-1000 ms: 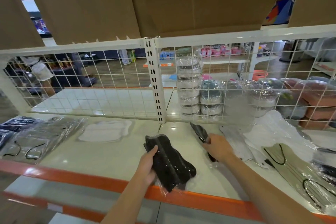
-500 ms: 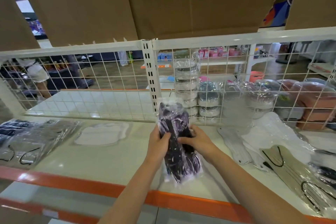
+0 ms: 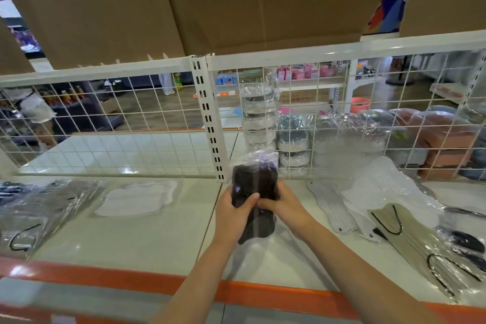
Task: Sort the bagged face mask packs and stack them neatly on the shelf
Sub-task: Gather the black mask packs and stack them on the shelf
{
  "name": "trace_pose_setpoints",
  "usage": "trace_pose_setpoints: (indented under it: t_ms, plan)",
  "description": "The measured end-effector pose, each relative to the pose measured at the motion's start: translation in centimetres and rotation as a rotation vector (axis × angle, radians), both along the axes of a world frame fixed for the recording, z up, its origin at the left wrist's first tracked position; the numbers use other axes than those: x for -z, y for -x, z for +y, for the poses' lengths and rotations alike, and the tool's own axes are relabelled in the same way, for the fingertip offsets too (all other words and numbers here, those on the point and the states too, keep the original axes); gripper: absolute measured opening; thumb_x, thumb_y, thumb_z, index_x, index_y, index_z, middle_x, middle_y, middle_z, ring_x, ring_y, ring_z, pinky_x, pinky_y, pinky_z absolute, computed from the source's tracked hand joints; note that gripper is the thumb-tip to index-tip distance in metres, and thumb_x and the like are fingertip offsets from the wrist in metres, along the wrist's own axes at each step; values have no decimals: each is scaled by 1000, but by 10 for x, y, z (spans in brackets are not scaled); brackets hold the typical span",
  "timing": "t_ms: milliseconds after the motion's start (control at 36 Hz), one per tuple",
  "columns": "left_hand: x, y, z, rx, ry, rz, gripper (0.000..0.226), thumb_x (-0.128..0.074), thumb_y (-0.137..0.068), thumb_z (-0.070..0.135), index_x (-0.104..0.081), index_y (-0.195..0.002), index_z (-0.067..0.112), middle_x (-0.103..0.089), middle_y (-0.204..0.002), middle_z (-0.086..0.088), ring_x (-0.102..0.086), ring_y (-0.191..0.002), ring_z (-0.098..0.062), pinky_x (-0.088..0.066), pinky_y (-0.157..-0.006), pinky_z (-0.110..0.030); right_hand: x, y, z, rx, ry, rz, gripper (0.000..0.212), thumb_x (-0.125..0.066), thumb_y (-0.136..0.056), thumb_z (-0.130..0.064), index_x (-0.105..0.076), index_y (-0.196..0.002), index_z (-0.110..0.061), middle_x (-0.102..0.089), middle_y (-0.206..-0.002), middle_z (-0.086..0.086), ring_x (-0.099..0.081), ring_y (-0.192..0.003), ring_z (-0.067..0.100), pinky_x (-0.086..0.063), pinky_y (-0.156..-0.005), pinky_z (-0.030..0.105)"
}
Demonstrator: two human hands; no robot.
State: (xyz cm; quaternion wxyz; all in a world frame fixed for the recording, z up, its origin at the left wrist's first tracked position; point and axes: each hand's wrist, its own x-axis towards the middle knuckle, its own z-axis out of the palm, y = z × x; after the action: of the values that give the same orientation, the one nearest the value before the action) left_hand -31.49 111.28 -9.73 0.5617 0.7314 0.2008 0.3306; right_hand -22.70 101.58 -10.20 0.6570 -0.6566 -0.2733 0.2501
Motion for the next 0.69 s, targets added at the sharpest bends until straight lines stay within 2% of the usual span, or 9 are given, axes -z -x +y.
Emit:
trace_pose_setpoints:
  t_ms: [56,139,194,278,361,444,556,611,694]
  plan:
    - [2,1,3,-32,151,-12,18,-71,-80,10,-63,-91,22,-70,-91,-4,-67,-88,-21,-53,-72,-26,7,-1,-3,-5,72,34,30,-67,-81,-2,-53,-106,-8,-63,-102,5,-62,-95,16,-51,-83,28]
    - [1,2,15,-100,608,-135,19,-68,-81,6,-63,-97,13,-70,-98,-11,-66,-89,-27,-53,-78,-37,23,-3,-12,50,108,226,19,-70,-81,-6,-52,-84,-11,-59,-87,8,-58,-80,19,-47,-72,27]
    - [-2,3,23,-128,787,-219,18,-66,-82,4,-63,-98,12,-68,-100,-11,-64,-89,-26,-51,-76,-36,32,-3,-17,34,14,449,17,-70,-81,-8,-53,-82,-12,-60,-83,9,-58,-81,24,-48,-80,36]
    - [-4,2,27,-92,872,-265,24,-63,-84,3,-60,-108,7,-67,-102,-12,-63,-90,-26,-50,-73,-35,32,-1,-17,-23,-101,581,23,-72,-76,-4,-58,-94,-8,-66,-90,16,-59,-82,28,-47,-83,42]
    - [-2,0,27,-30,877,-230,33,-64,-82,3,-59,-114,5,-67,-107,-14,-63,-97,-29,-49,-88,-42,22,0,-9,3,-75,535,50,-77,-63,-4,-57,-108,5,-65,-93,20,-53,-76,28,-42,-71,42]
    - [-6,4,38,-27,858,-251,39,-66,-76,3,-58,-114,2,-66,-106,-15,-61,-100,-29,-47,-91,-41,11,-6,-9,70,-22,409,25,-68,-75,5,-63,-99,2,-68,-88,14,-61,-77,25,-48,-81,45]
    - [1,27,69,-126,519,-135,35,-67,-81,0,-55,-112,11,-64,-102,-10,-61,-97,-25,-48,-86,-35,5,-22,-22,120,162,109,13,-65,-79,4,-61,-85,-6,-61,-79,3,-56,-72,15,-40,-58,13]
    - [10,38,79,-102,339,-25,43,-69,-79,-2,-52,-115,12,-66,-96,-9,-63,-90,-19,-49,-84,-31,5,-28,-27,123,274,-3,17,-66,-80,1,-55,-78,-12,-55,-74,-4,-52,-71,11,-34,-52,7]
    - [31,42,84,40,194,226,52,-74,-73,-5,-48,-116,12,-64,-84,-6,-62,-80,-17,-51,-71,-21,9,-32,-26,166,382,-76,25,-69,-79,-2,-50,-94,-11,-52,-82,-8,-50,-80,11,-35,-55,8]
